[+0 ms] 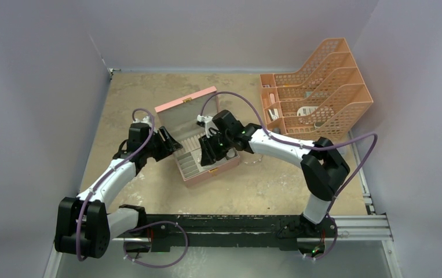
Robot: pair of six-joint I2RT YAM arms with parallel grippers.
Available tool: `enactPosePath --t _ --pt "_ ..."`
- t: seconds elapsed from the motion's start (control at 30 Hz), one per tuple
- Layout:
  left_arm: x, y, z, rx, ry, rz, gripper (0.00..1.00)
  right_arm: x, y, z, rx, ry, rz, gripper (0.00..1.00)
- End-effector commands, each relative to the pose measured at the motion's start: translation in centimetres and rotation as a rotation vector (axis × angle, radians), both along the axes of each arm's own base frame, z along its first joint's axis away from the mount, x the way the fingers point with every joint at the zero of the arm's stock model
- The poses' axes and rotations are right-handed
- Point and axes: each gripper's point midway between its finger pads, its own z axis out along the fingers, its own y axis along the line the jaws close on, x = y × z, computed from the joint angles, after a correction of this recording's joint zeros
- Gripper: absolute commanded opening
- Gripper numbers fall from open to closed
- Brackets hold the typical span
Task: Organize the mixed jewelry
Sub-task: Adjust the jewelry in the jewelry box.
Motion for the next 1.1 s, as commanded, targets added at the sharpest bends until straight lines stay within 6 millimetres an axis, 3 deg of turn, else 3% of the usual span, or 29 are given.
enactPosePath --t 0.0,0.23,0.4,0.8,1.07 --pt "1.2 -0.2 2.5 0.01 -0.092 -0.027 0.55 -0.4 -0.5 1.3 0.021 0.02 -0.011 0.41" --pt "1.1 -0.1 3.0 0.016 -0.102 -0.026 0.55 1.0 -0.7 3.9 0.099 -0.01 -0.083 0.5" --pt "1.1 0.0 3.2 0.019 -0.107 -0.021 0.56 2.0 0.4 4.9 0.152 -0.026 -0.107 0.51" --pt "0.9 0.1 3.1 0.023 -0.104 -0.015 0.56 4.6 2.2 4.5 0.157 -0.076 -0.117 0.11" --pt "0.9 0.2 3.1 0.022 -0.103 -0.012 0.56 5.5 2.4 3.2 0.127 -0.073 -0.151 0.08"
